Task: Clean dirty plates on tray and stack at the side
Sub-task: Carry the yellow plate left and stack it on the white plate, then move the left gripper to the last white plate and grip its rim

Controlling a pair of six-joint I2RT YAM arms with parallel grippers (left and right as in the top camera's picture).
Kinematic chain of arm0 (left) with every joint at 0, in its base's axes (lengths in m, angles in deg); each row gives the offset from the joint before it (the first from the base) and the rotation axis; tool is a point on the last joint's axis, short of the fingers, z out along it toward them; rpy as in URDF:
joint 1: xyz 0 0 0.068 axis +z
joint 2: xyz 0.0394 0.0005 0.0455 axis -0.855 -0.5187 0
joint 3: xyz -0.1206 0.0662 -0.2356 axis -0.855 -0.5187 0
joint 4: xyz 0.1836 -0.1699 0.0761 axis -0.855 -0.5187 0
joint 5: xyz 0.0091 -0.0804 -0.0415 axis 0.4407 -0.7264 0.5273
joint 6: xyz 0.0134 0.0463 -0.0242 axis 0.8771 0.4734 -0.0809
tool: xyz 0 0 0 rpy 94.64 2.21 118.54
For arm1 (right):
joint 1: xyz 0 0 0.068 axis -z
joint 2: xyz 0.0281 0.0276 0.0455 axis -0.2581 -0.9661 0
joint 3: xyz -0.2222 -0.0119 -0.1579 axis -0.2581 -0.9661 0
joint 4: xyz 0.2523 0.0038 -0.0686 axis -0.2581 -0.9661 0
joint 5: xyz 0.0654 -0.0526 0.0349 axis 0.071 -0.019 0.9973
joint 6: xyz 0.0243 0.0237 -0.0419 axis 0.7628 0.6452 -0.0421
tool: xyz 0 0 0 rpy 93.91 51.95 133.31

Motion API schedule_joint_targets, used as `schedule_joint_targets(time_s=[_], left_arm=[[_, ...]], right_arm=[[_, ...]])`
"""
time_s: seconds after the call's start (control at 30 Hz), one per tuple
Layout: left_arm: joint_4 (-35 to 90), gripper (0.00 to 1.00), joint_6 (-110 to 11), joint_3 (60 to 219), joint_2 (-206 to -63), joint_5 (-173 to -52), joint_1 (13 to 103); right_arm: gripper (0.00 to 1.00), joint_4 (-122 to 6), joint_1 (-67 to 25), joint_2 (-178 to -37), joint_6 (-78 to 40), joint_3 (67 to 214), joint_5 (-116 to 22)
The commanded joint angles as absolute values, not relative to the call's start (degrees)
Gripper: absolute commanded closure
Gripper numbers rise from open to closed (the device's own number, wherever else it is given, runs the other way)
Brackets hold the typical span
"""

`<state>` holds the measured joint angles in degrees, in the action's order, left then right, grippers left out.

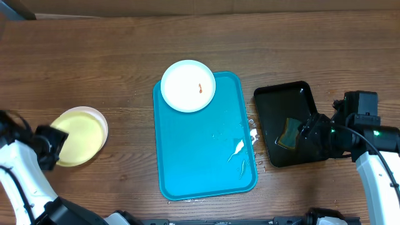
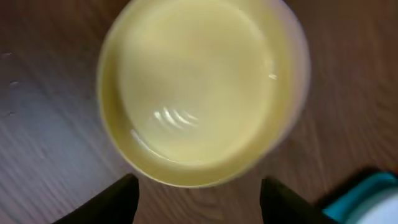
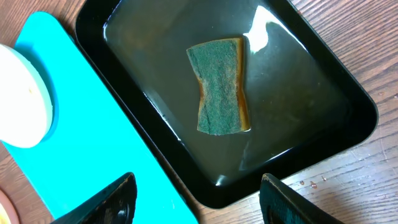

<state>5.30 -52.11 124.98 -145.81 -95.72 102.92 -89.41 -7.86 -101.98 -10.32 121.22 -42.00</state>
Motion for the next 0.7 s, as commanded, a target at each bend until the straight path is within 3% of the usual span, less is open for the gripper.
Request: schedule_joint_targets(time_s=[0.0, 0.27, 0.4, 0.47, 0.57, 0.67], left_arm=[[3.5, 0.32, -43.9, 130.9, -145.5, -102.8, 94.0], [5.2, 0.32, -44.0, 131.2, -146.4, -88.0, 68.6], [11.0, 0.20, -43.8, 131.1, -148.3, -88.7, 58.4], [14.3, 0.20, -42.2, 131.0, -150.4, -88.8, 53.7], [20.1, 0.27, -39.1, 131.0, -156.7, -86.5, 47.1], [23.4, 0.31, -44.9, 131.0, -162.4, -79.7, 45.0]], right_arm=[[0.35, -89.1, -7.9, -101.7, -10.8, 122.1, -42.2], [0.35, -89.3, -7.9, -101.7, -10.8, 122.1, -42.2], [0.35, -89.3, -7.9, -101.7, -10.8, 122.1, -42.2], [0.35, -89.3, -7.9, -101.7, -11.0, 122.1, -42.2], [0.35, -89.3, -7.9, -101.7, -11.0, 122.1, -42.2], [0.35, -89.3, -7.9, -101.7, -11.0, 122.1, -42.1]])
